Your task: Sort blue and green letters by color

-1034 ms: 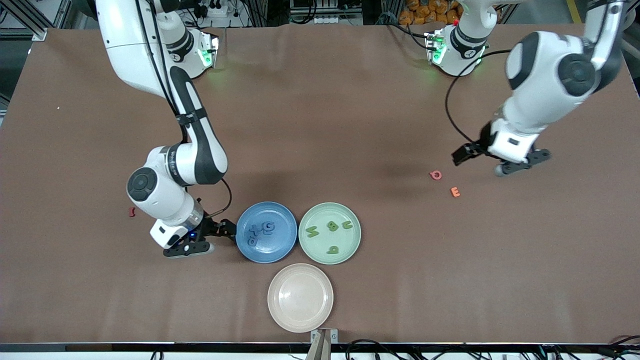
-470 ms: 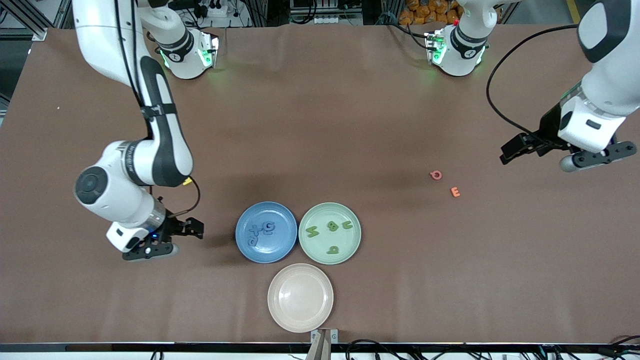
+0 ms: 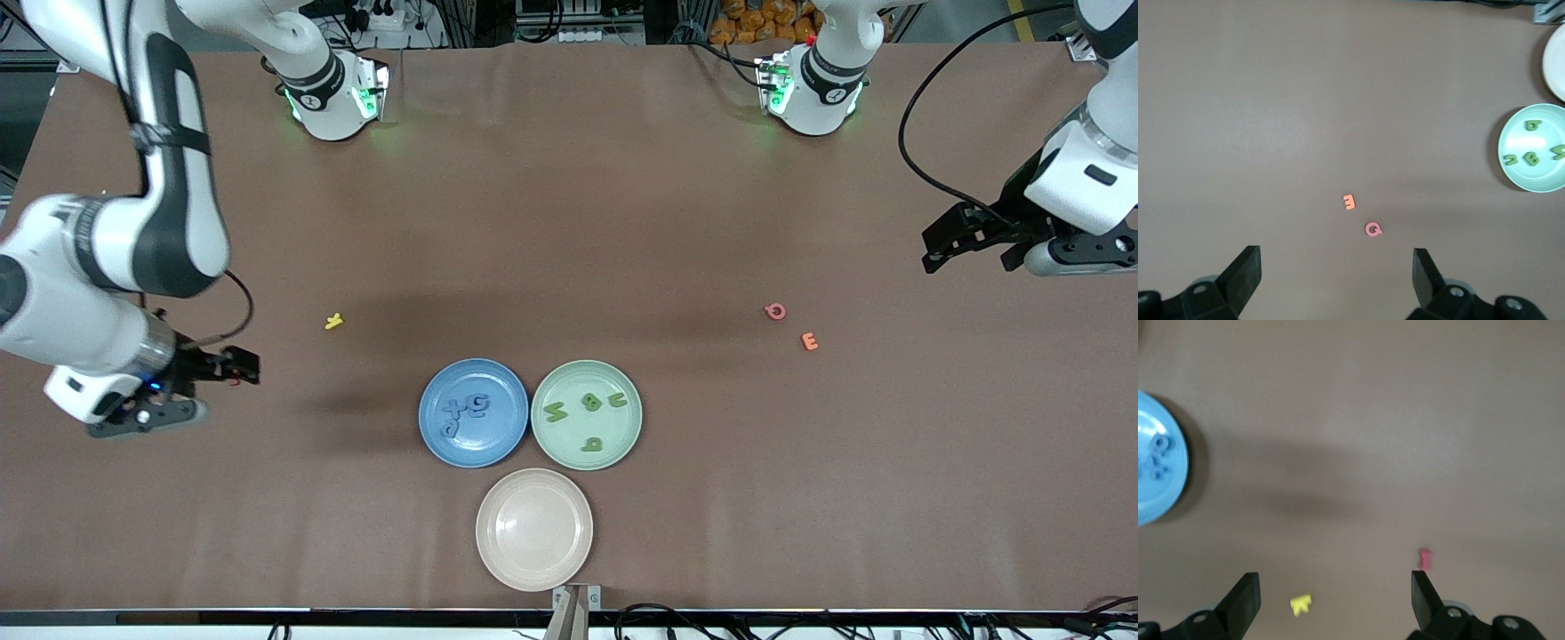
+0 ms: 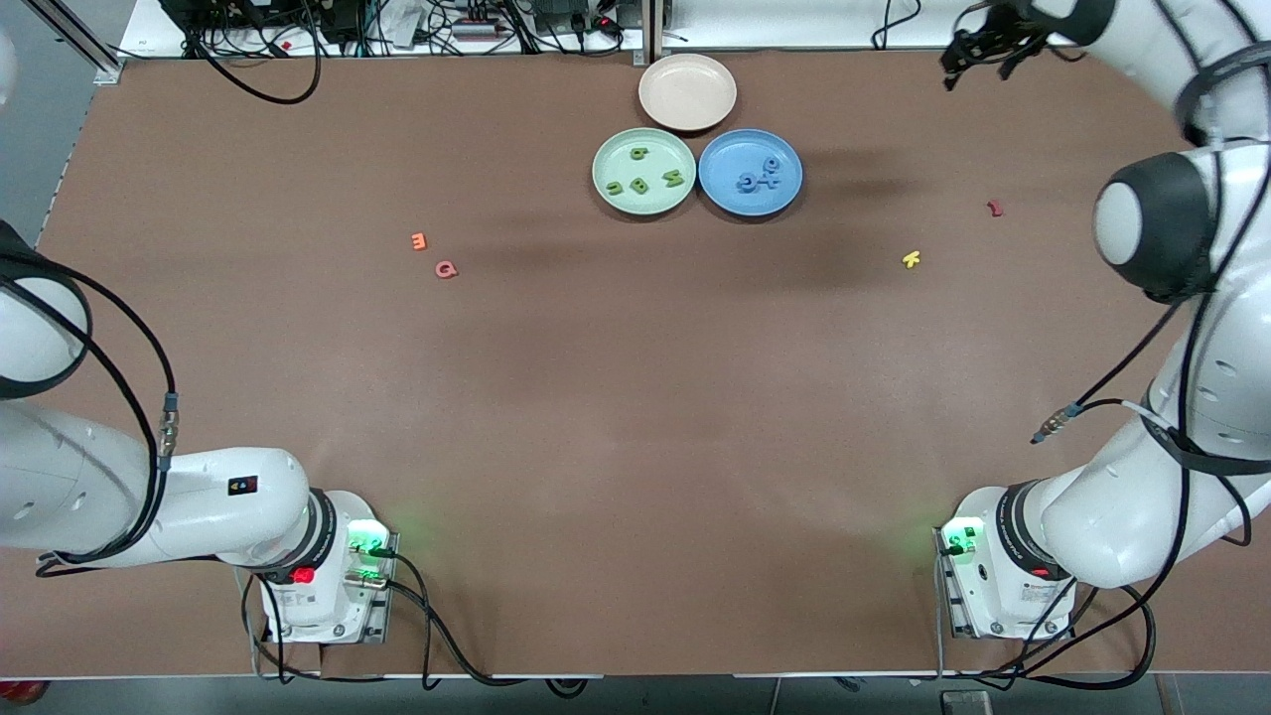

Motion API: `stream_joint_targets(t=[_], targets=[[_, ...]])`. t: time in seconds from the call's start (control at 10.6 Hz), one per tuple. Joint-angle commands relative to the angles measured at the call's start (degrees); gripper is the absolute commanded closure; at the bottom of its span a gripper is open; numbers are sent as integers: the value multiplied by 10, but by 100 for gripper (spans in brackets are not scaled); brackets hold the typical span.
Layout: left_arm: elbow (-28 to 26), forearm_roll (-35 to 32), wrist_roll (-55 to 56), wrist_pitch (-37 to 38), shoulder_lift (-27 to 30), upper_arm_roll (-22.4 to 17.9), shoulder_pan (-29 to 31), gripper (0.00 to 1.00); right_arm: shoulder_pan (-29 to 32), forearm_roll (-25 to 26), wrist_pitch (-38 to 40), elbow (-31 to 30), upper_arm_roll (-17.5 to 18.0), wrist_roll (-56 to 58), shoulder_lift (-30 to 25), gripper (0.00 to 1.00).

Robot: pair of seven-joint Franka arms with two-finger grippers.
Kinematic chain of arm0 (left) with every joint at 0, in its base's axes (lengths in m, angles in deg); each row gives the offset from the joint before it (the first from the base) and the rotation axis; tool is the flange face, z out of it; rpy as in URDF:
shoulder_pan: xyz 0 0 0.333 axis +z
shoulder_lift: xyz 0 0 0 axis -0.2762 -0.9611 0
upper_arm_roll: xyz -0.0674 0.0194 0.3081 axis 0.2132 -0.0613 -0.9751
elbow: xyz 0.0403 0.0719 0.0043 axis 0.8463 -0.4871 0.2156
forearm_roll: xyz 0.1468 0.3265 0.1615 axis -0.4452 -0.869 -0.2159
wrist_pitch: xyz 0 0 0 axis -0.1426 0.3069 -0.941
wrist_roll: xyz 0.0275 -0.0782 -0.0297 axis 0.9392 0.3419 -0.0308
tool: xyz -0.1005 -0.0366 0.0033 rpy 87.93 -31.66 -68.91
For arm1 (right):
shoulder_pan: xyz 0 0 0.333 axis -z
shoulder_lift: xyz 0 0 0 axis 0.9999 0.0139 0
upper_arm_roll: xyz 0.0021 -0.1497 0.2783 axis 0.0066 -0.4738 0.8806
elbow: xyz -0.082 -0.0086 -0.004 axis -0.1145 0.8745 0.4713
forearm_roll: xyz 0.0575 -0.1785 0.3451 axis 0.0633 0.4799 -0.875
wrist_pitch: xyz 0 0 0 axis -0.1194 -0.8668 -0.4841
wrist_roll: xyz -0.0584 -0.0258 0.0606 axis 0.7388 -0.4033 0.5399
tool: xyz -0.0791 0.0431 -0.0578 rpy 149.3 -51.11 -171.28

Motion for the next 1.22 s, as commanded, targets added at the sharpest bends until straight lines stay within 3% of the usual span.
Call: stream_joint_targets(t=[0.0,0.09,0.19,0.28,0.38,0.66,0.94,1.13], targets=[[38,-15,-102,25,-6,21,-9,0,79,45,64,-11,67,13,-85,0],[38,-16,-123,25,-4,39,-10,0,125,74,78,-11,122,10,-106,0],[37,-16,-89,26,1,50,-9,0,183,109,90,-12,195,2,-130,0],[38,-15,-40,26,1,52,-8,0,224,125,106,-13,245,-22,-148,0],[38,-8,-30,35,2,46,-3,0,238,128,132,-12,265,-56,-165,0],[54,-11,-31,61,1,41,13,0,243,128,191,-9,263,-98,-205,0],[54,-14,-33,65,1,31,16,0,241,131,278,106,264,-139,-197,0],[57,-3,-33,81,3,1,15,0,242,132,278,111,259,-139,-198,0]])
